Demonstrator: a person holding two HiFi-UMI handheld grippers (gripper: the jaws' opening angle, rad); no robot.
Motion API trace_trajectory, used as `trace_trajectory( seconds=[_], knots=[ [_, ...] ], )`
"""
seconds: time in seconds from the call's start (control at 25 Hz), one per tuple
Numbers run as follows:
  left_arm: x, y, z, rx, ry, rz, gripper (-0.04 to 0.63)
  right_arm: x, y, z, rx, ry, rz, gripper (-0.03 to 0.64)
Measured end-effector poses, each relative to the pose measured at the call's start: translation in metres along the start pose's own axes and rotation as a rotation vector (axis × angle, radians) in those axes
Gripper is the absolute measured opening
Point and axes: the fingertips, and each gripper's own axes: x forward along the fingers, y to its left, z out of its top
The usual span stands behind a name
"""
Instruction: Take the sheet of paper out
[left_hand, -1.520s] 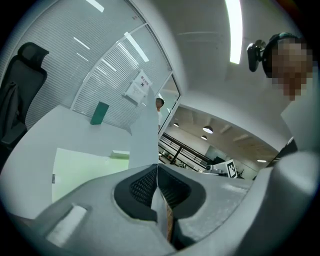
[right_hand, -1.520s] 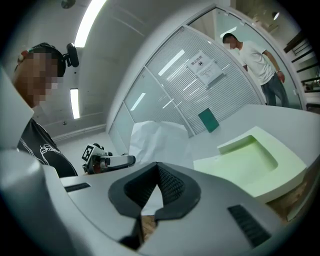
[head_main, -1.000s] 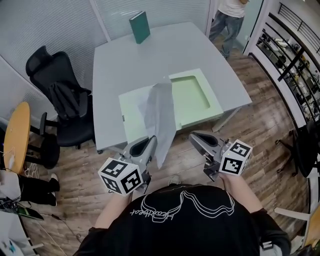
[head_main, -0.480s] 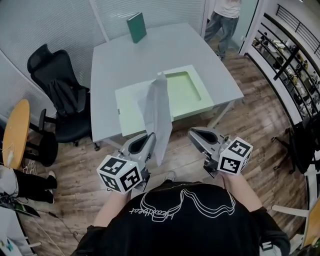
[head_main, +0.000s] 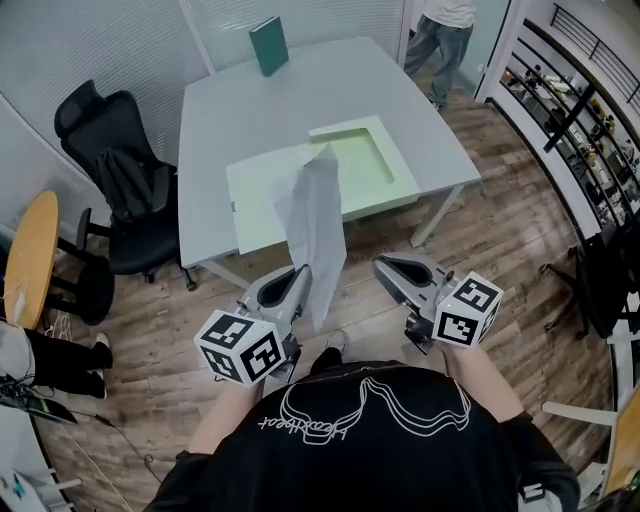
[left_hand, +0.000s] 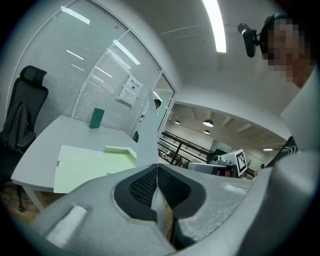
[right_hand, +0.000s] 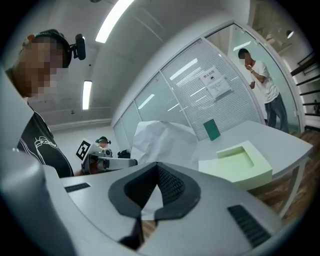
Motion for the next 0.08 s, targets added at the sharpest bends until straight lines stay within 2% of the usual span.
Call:
trace_trajectory(
  seconds=[0.08],
  knots=[
    [-0.0038,-0.0076,-0.0041,-0.004,-0.002,0.001,0.012,-0.0076,0.0044,-0.0015,0.015,-0.005,0.008,0.008]
  ],
)
